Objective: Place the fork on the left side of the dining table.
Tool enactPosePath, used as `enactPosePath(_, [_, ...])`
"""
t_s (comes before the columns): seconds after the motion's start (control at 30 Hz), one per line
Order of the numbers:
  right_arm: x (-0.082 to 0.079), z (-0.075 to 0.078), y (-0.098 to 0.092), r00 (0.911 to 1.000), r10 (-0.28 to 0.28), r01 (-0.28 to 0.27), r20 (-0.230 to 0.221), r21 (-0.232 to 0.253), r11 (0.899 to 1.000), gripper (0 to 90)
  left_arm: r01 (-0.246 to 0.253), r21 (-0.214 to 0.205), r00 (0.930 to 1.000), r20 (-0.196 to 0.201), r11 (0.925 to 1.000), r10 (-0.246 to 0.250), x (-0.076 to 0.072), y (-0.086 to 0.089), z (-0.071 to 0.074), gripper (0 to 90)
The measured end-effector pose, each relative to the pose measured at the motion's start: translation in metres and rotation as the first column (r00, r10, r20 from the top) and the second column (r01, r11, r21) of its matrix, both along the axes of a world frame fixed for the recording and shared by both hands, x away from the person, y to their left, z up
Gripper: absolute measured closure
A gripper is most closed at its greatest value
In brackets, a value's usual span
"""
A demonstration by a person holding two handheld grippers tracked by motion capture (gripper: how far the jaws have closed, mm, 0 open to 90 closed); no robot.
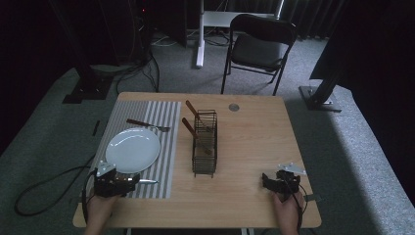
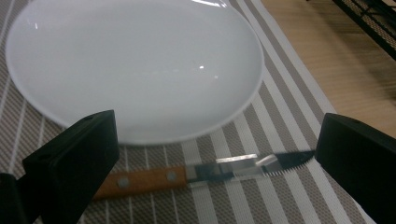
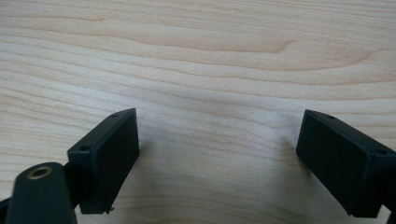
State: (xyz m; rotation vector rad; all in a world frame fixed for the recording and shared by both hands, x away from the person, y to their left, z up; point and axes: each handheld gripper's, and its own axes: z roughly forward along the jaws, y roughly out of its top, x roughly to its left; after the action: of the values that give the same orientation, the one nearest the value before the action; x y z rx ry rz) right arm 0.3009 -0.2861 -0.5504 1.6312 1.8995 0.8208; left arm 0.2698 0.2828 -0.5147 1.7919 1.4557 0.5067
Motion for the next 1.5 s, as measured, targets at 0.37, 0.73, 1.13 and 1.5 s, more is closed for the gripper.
enactPosePath(0.37, [0.000,0.000,0.000,1.0000,0.000,0.000,0.000,0.000,1.000,12.8,-0.067,0.032,0.9975,0.025,0.9972,0.066,-0.029,0.007,-0.012,0.0])
enactPosePath(0.73, [0.000,0.000,0.000,1.0000,0.000,0.000,0.000,0.000,1.000,12.8,-0.138,0.063,0.9903,0.020,0.9884,0.137,-0.040,0.012,-0.020,0.0])
enactPosePath(1.13, [0.000,0.000,0.000,1.0000,0.000,0.000,0.000,0.000,1.000,12.7,-0.110,0.103,0.9933,-0.022,0.9886,0.113,-0.040,0.007,-0.030,0.0])
enactPosePath(1.5, [0.000,0.000,0.000,1.0000,0.000,0.000,0.000,0.000,1.000,12.8,-0.096,0.174,0.9951,-0.004,0.9801,0.099,-0.041,0.001,-0.038,0.0])
